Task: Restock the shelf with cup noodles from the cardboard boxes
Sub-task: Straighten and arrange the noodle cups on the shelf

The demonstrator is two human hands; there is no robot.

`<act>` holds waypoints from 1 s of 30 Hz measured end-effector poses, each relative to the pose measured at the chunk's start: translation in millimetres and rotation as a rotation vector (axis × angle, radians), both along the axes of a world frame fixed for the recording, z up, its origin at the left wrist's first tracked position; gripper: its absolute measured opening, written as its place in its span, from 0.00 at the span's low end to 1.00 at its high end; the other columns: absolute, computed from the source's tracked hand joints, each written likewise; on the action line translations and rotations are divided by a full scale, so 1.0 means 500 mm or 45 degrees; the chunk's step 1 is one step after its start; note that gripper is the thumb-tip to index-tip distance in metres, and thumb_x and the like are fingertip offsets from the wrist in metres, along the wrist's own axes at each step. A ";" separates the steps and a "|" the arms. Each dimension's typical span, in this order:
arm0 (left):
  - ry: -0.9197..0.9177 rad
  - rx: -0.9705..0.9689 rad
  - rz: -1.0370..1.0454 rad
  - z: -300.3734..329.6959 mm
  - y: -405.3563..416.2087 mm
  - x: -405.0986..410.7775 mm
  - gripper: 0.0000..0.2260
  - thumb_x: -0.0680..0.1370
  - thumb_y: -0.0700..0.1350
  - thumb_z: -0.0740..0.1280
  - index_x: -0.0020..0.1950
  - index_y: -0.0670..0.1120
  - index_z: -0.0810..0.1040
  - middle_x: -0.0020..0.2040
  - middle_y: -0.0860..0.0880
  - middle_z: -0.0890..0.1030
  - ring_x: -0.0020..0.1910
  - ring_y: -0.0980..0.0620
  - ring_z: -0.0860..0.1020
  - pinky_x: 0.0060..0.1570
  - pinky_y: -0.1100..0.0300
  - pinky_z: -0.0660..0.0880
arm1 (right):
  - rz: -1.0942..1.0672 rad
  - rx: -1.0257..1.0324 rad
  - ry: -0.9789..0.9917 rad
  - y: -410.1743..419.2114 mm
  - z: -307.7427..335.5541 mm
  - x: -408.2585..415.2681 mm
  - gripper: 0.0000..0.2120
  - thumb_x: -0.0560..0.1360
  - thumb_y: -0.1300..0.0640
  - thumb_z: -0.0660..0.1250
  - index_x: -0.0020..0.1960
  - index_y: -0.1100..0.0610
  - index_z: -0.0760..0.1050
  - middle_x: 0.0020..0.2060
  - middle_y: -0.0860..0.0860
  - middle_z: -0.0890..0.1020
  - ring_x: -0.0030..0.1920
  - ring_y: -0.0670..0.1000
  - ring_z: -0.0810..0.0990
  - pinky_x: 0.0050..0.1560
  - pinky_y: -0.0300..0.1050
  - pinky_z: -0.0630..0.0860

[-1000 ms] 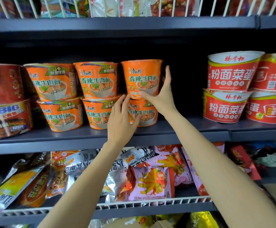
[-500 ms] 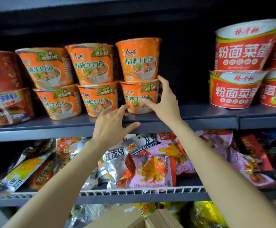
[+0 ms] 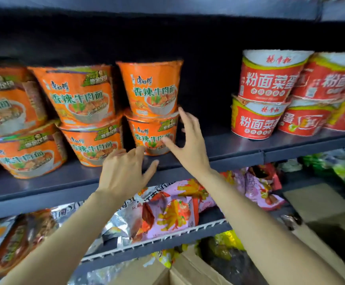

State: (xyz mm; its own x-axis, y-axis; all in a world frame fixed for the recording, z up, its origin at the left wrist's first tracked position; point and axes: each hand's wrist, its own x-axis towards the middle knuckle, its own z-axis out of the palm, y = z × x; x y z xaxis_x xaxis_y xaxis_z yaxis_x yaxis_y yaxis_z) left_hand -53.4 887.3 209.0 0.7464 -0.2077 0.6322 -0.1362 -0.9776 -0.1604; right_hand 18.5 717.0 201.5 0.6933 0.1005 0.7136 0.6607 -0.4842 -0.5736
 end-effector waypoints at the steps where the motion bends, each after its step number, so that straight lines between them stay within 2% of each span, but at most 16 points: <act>1: 0.063 -0.005 0.018 0.012 -0.003 -0.002 0.21 0.76 0.59 0.55 0.43 0.44 0.77 0.26 0.49 0.77 0.23 0.45 0.75 0.24 0.64 0.56 | -0.011 0.004 0.012 -0.003 0.005 -0.008 0.33 0.75 0.49 0.68 0.75 0.57 0.59 0.69 0.55 0.66 0.69 0.50 0.66 0.65 0.37 0.69; 2: 0.111 -0.015 0.018 0.023 -0.005 -0.004 0.19 0.77 0.57 0.57 0.42 0.44 0.77 0.25 0.48 0.76 0.21 0.45 0.74 0.24 0.67 0.52 | -0.034 -0.013 0.020 -0.010 0.013 -0.019 0.30 0.76 0.51 0.67 0.74 0.57 0.62 0.69 0.55 0.67 0.69 0.49 0.66 0.65 0.33 0.66; 3: 0.163 -0.031 0.007 0.032 -0.005 -0.007 0.16 0.78 0.54 0.60 0.42 0.43 0.78 0.24 0.47 0.76 0.21 0.44 0.74 0.25 0.67 0.50 | -0.071 -0.051 0.015 -0.022 0.022 -0.031 0.26 0.77 0.52 0.66 0.72 0.58 0.66 0.67 0.54 0.69 0.68 0.49 0.66 0.66 0.33 0.65; 4: 0.223 -0.053 -0.003 0.039 -0.003 -0.011 0.13 0.78 0.52 0.63 0.44 0.43 0.78 0.25 0.46 0.77 0.22 0.43 0.75 0.25 0.67 0.52 | -0.116 -0.099 0.006 -0.036 0.032 -0.043 0.22 0.78 0.53 0.64 0.70 0.57 0.69 0.66 0.53 0.72 0.66 0.49 0.68 0.66 0.38 0.67; 7: 0.338 -0.168 -0.049 0.078 -0.006 -0.031 0.08 0.75 0.48 0.70 0.45 0.43 0.80 0.28 0.43 0.79 0.26 0.40 0.78 0.25 0.59 0.68 | -0.246 -0.097 0.012 -0.095 0.068 -0.084 0.15 0.77 0.56 0.64 0.64 0.56 0.74 0.59 0.50 0.78 0.60 0.49 0.73 0.61 0.49 0.72; 9: 0.403 -0.311 -0.059 0.111 -0.023 -0.046 0.09 0.76 0.50 0.66 0.49 0.47 0.81 0.34 0.45 0.82 0.32 0.38 0.80 0.32 0.53 0.74 | -0.318 0.015 0.037 -0.143 0.092 -0.106 0.13 0.77 0.58 0.64 0.60 0.57 0.76 0.53 0.49 0.81 0.55 0.50 0.77 0.57 0.50 0.74; 11: 0.432 -0.476 -0.120 0.144 -0.052 -0.060 0.13 0.74 0.53 0.60 0.52 0.51 0.80 0.39 0.49 0.84 0.37 0.41 0.82 0.38 0.52 0.77 | -0.365 0.147 0.103 -0.193 0.116 -0.122 0.11 0.76 0.60 0.64 0.57 0.58 0.78 0.47 0.48 0.82 0.51 0.49 0.80 0.54 0.50 0.76; 13: 0.444 -0.752 -0.265 0.176 -0.098 -0.063 0.13 0.74 0.49 0.61 0.54 0.50 0.80 0.42 0.53 0.84 0.40 0.52 0.82 0.44 0.56 0.78 | -0.436 0.227 0.161 -0.243 0.139 -0.129 0.10 0.75 0.61 0.64 0.55 0.59 0.78 0.45 0.48 0.83 0.47 0.48 0.81 0.51 0.51 0.77; 15: 0.479 -1.014 -0.433 0.198 -0.163 -0.053 0.09 0.77 0.43 0.65 0.57 0.48 0.78 0.46 0.57 0.82 0.42 0.66 0.78 0.47 0.69 0.75 | -0.482 0.225 0.176 -0.297 0.156 -0.130 0.10 0.74 0.60 0.64 0.54 0.59 0.77 0.46 0.50 0.83 0.48 0.49 0.81 0.50 0.52 0.78; 16: 0.520 -1.118 -0.486 0.205 -0.201 -0.046 0.10 0.78 0.40 0.65 0.59 0.47 0.77 0.48 0.58 0.80 0.44 0.68 0.77 0.48 0.73 0.73 | -0.490 0.206 0.185 -0.326 0.161 -0.126 0.11 0.75 0.59 0.65 0.56 0.59 0.77 0.48 0.50 0.82 0.49 0.50 0.80 0.51 0.51 0.77; 20: 0.664 -1.373 -0.508 0.209 -0.359 -0.003 0.23 0.77 0.46 0.69 0.70 0.52 0.66 0.60 0.54 0.75 0.56 0.58 0.75 0.54 0.64 0.73 | -0.445 0.139 0.259 -0.447 0.165 -0.080 0.20 0.75 0.57 0.68 0.65 0.57 0.70 0.60 0.52 0.76 0.59 0.48 0.75 0.58 0.40 0.72; 23: 0.737 -1.506 -0.450 0.193 -0.463 0.050 0.33 0.74 0.51 0.71 0.74 0.55 0.57 0.70 0.50 0.65 0.62 0.55 0.70 0.60 0.57 0.72 | -0.297 0.118 0.340 -0.518 0.152 -0.026 0.29 0.75 0.55 0.69 0.72 0.57 0.63 0.68 0.52 0.70 0.68 0.49 0.68 0.65 0.32 0.64; 28: 0.610 -1.699 -0.349 0.172 -0.552 0.143 0.39 0.72 0.53 0.72 0.76 0.55 0.53 0.75 0.50 0.54 0.72 0.52 0.59 0.68 0.52 0.62 | -0.019 0.041 0.393 -0.565 0.121 0.038 0.34 0.76 0.57 0.68 0.76 0.59 0.54 0.73 0.51 0.62 0.73 0.46 0.60 0.72 0.34 0.58; 30: 0.585 -1.736 -0.320 0.175 -0.559 0.177 0.41 0.72 0.54 0.73 0.77 0.53 0.53 0.76 0.50 0.55 0.74 0.52 0.57 0.69 0.55 0.61 | 0.069 0.040 0.418 -0.572 0.110 0.059 0.36 0.76 0.56 0.69 0.77 0.57 0.53 0.74 0.50 0.61 0.73 0.46 0.60 0.73 0.44 0.62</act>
